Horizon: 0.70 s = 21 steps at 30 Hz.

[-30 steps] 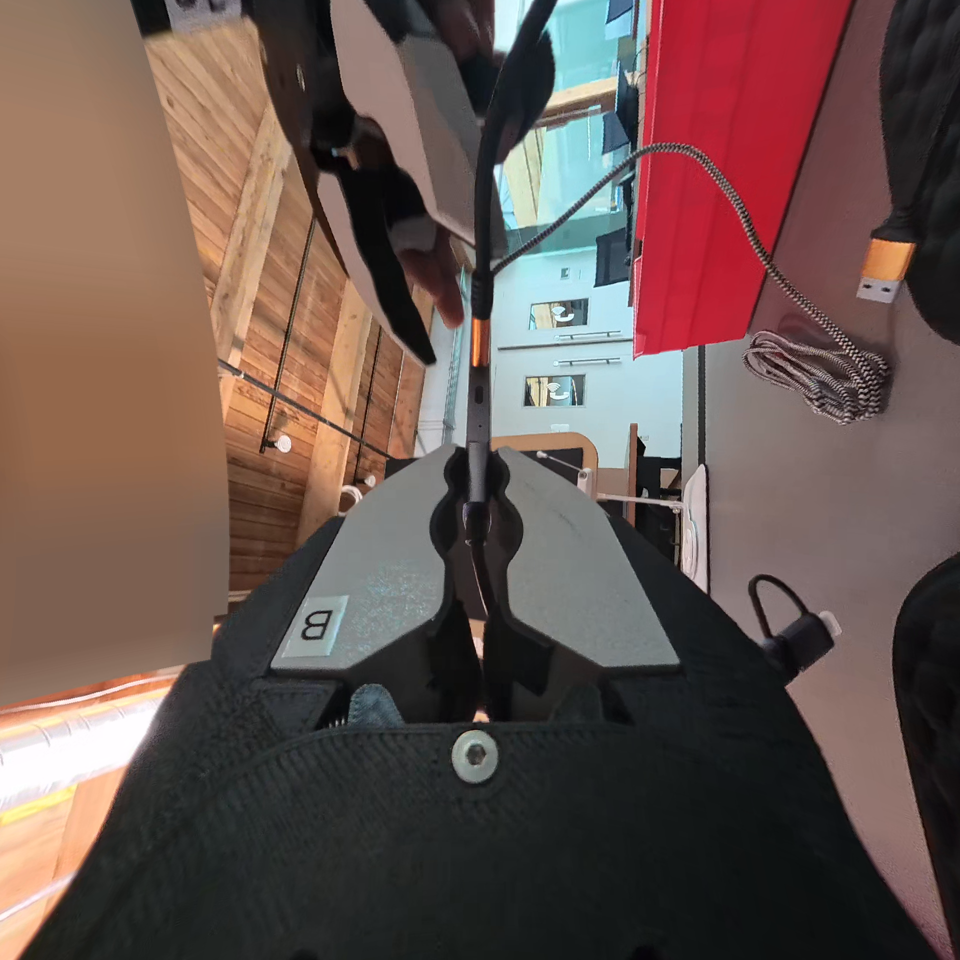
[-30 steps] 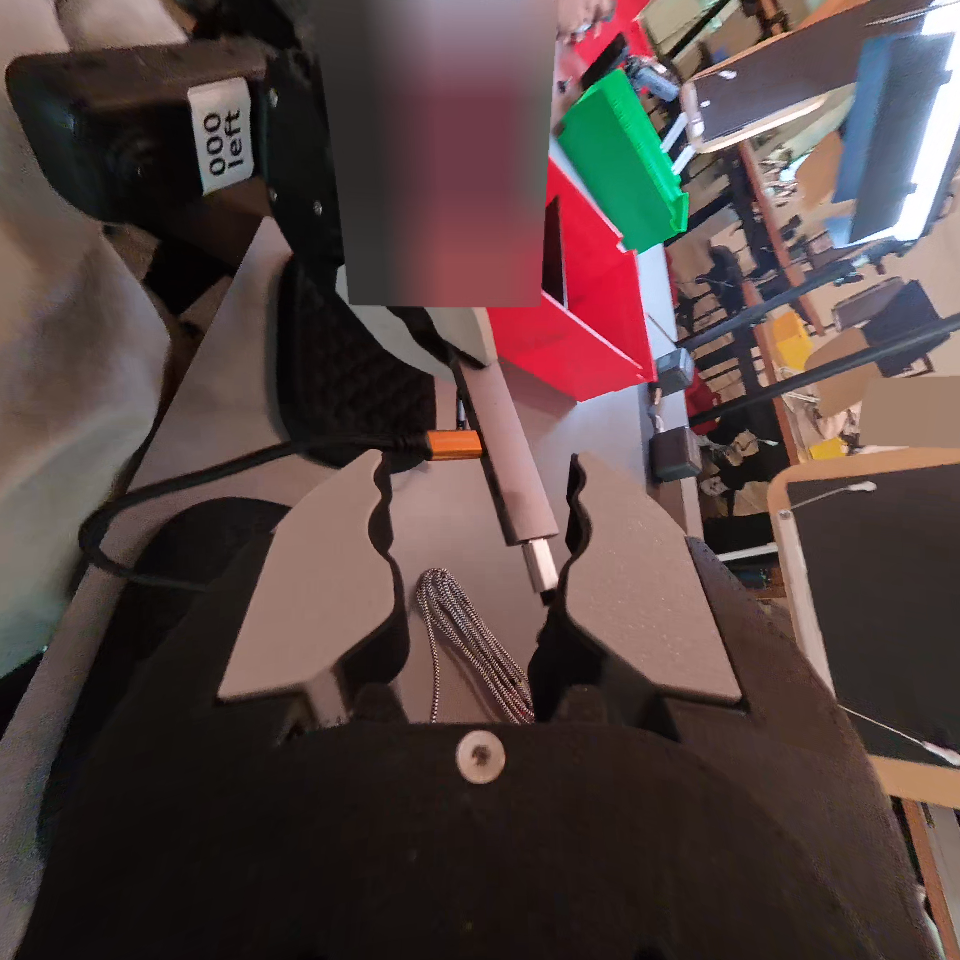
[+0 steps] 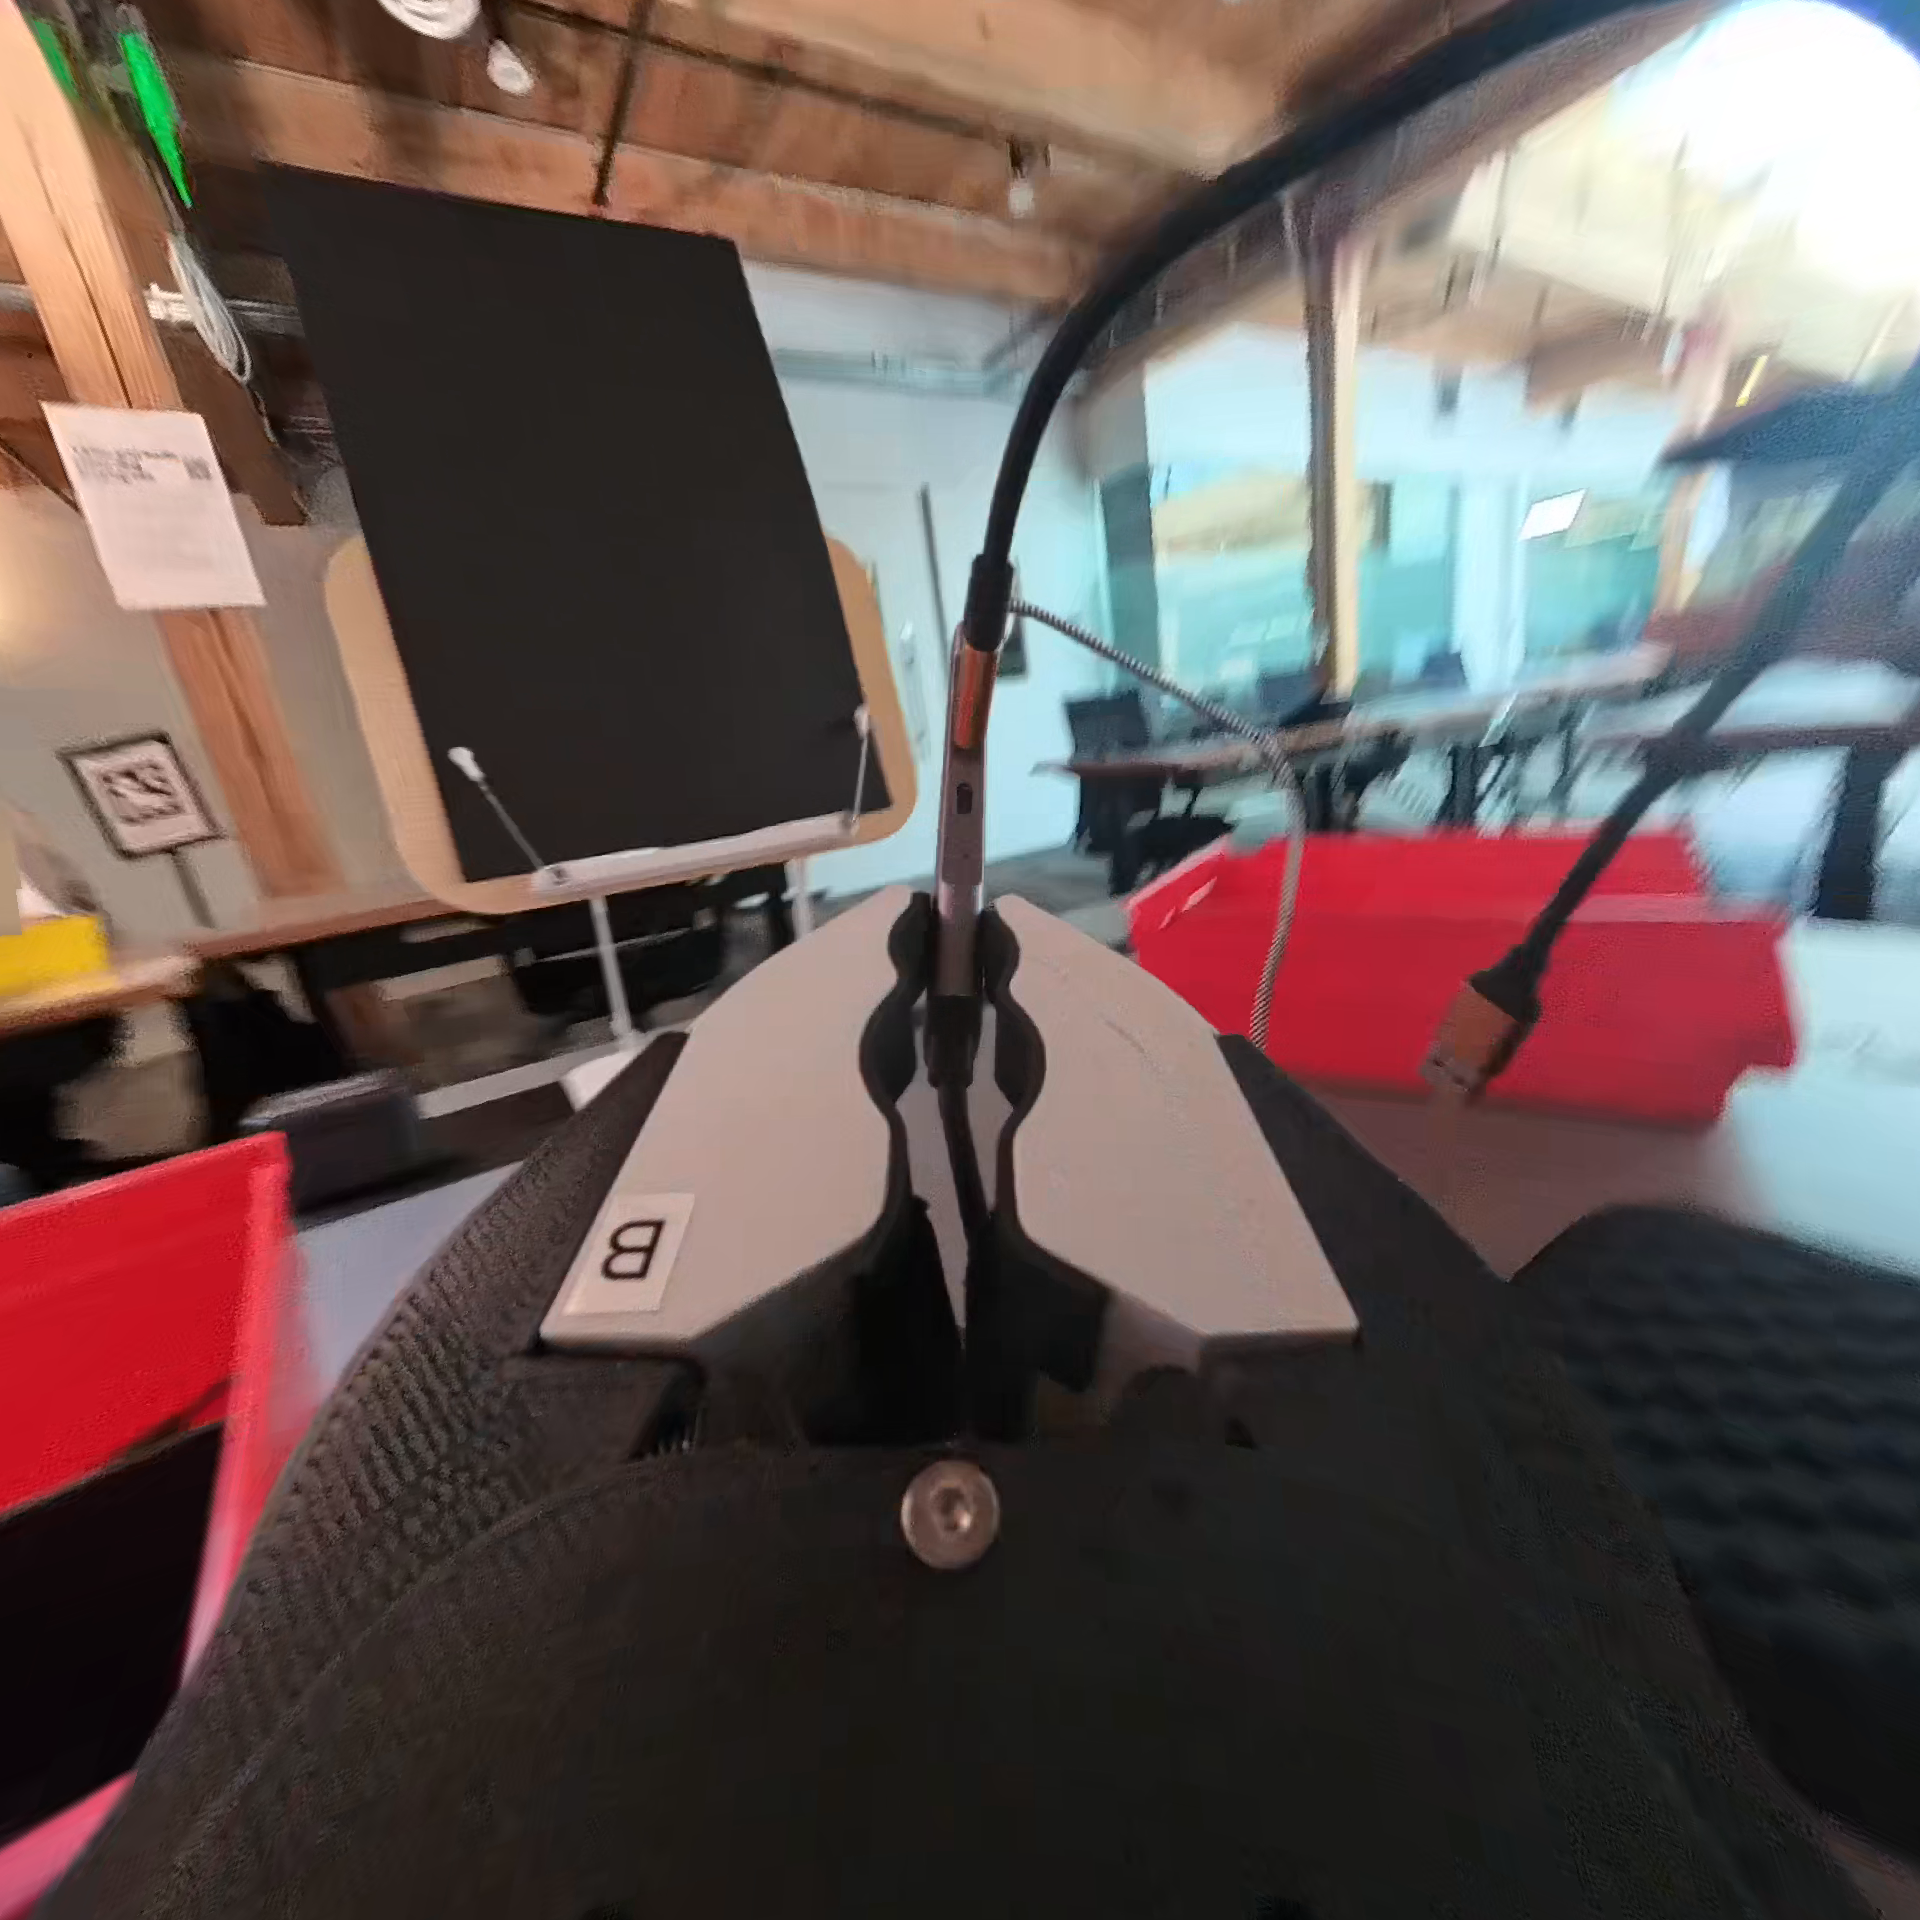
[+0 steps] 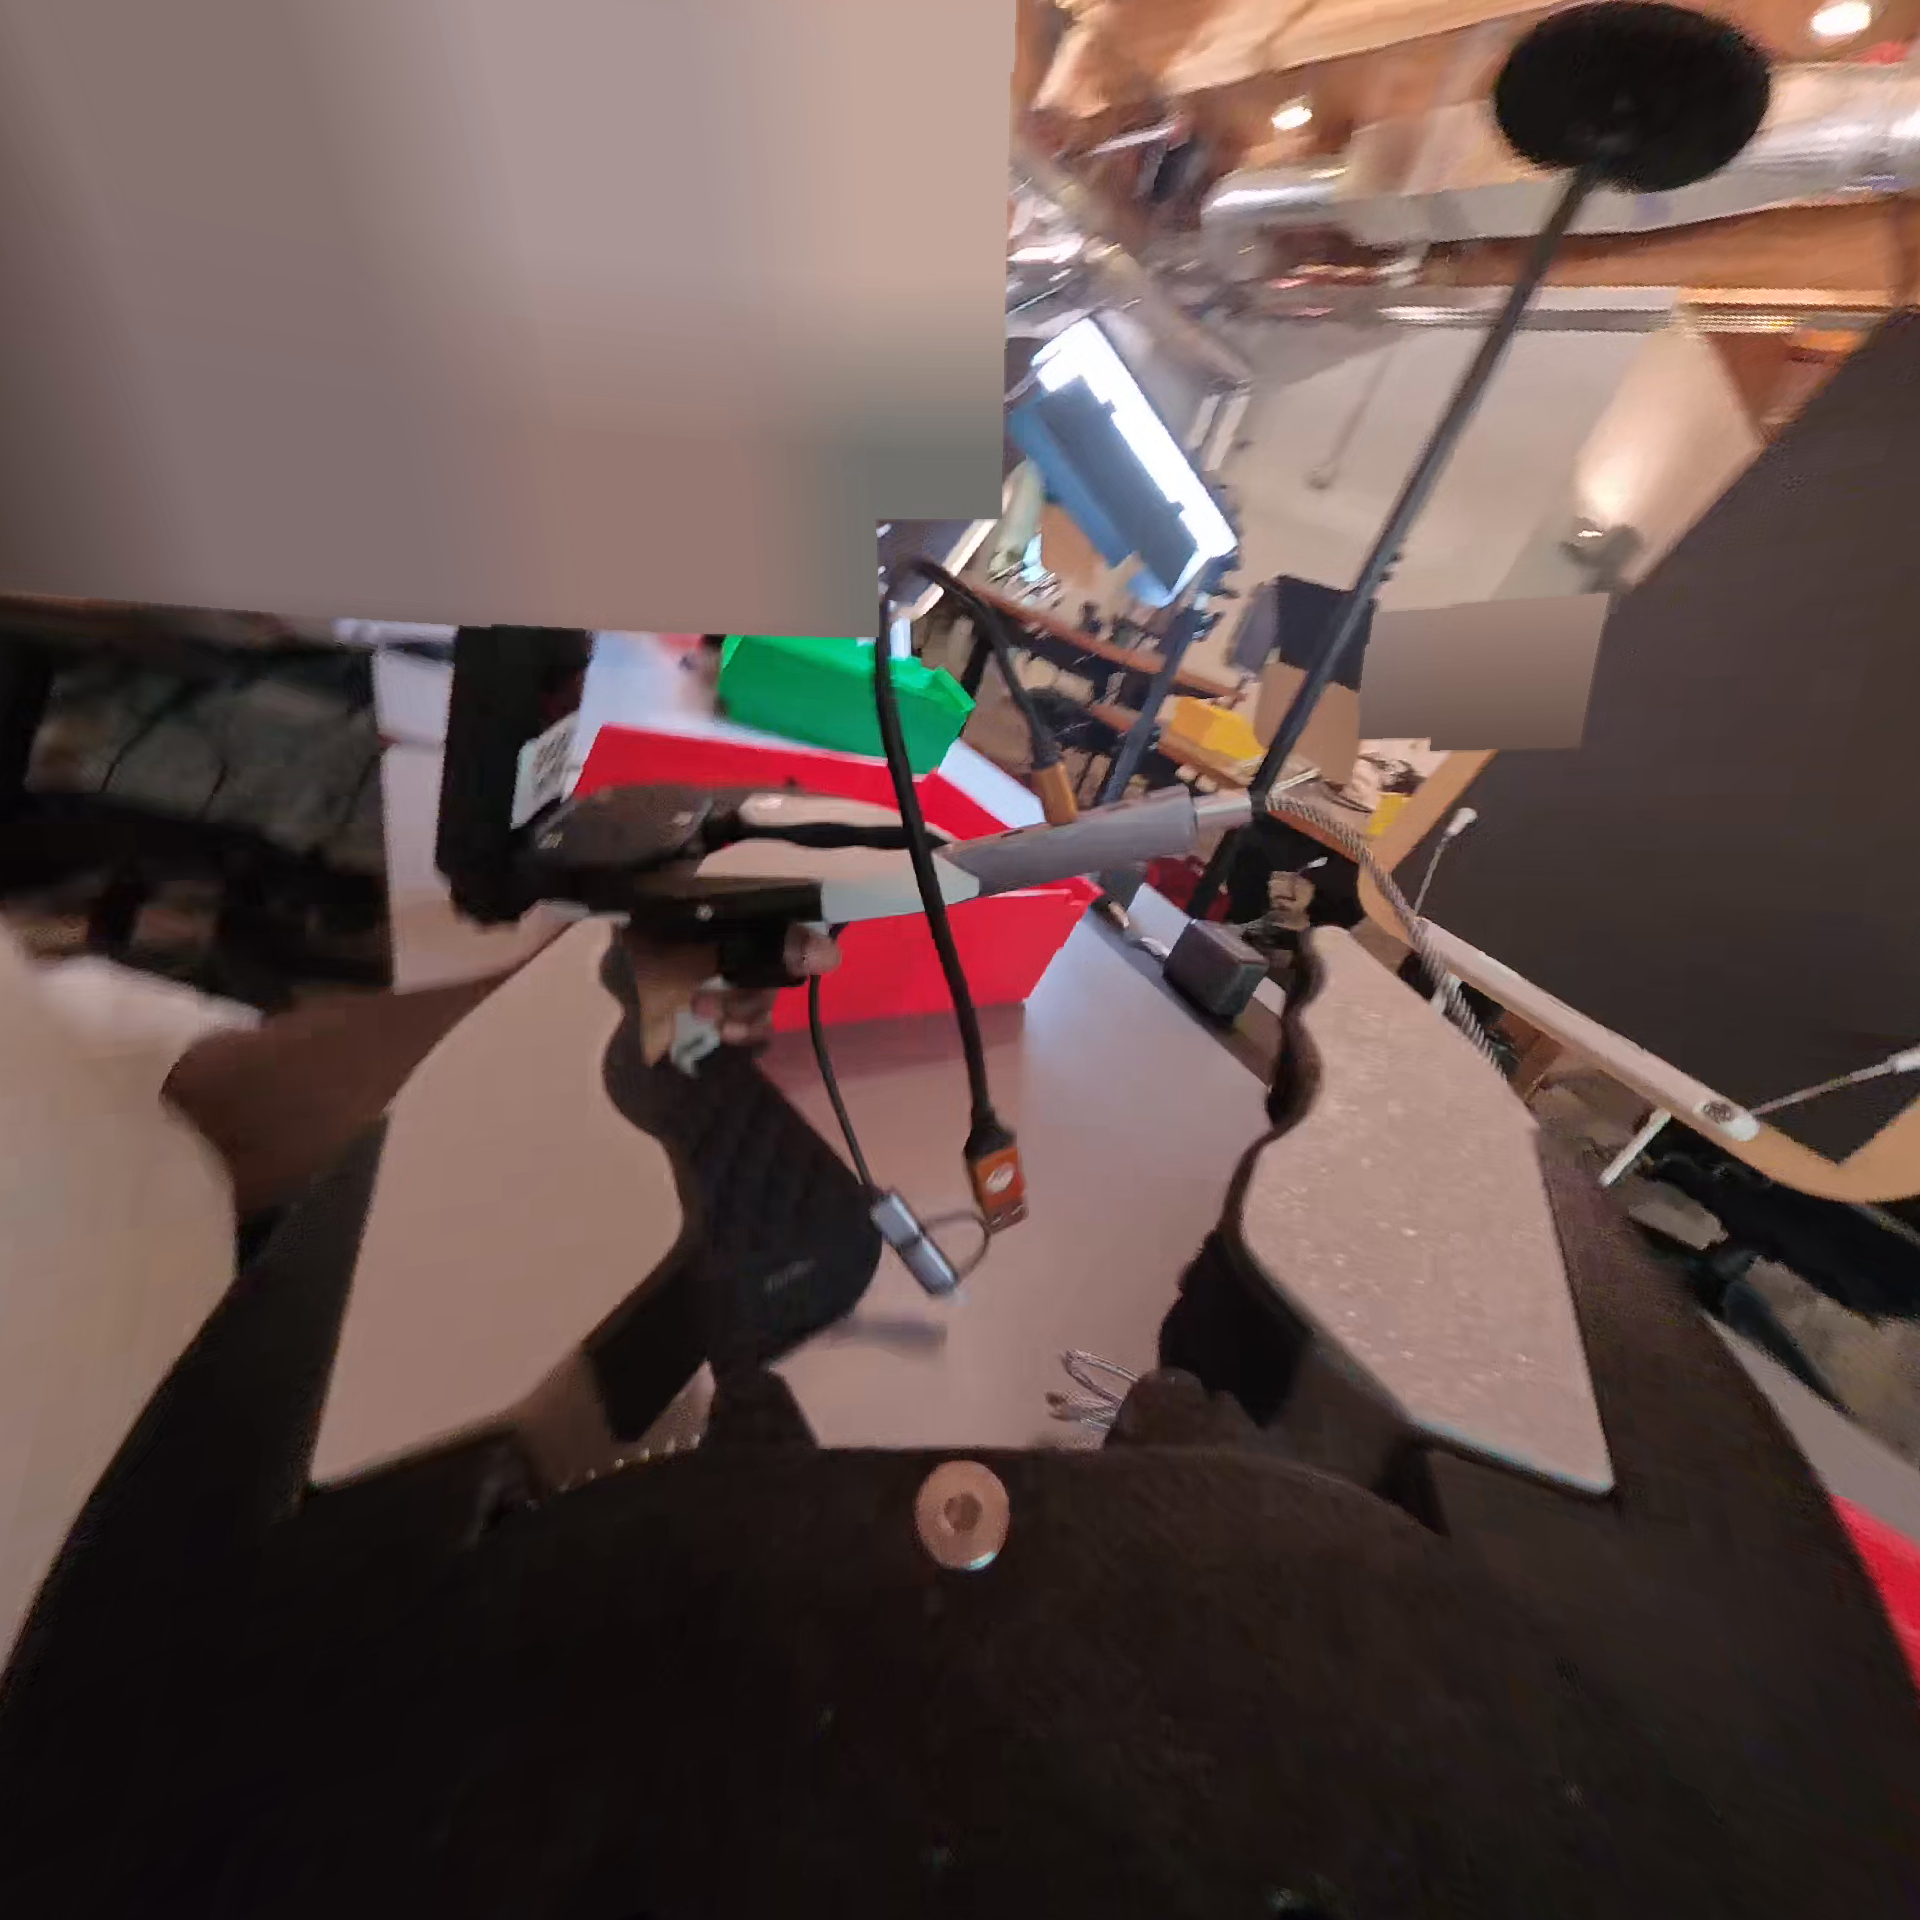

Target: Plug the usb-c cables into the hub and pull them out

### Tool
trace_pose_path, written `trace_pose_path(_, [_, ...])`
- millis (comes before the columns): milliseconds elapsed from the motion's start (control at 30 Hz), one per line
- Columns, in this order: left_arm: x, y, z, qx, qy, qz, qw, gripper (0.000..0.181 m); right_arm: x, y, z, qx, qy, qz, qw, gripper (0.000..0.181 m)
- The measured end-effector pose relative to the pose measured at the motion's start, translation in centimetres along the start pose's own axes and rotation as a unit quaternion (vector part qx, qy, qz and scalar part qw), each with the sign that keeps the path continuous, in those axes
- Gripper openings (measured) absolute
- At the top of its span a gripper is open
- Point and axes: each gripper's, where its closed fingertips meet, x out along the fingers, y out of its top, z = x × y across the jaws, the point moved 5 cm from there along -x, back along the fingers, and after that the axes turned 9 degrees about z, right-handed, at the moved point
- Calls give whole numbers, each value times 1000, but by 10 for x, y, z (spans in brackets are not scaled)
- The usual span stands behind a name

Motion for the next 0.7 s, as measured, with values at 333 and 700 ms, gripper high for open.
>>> trace_pose_path(333, [-6,2,-17,-30,56,9,998,7,4,-148,47,185,-8,-318,930,128])
trace_pose_path(700, [-7,-7,-20,-64,58,18,996,7,43,-205,96,-116,311,-389,859,72])
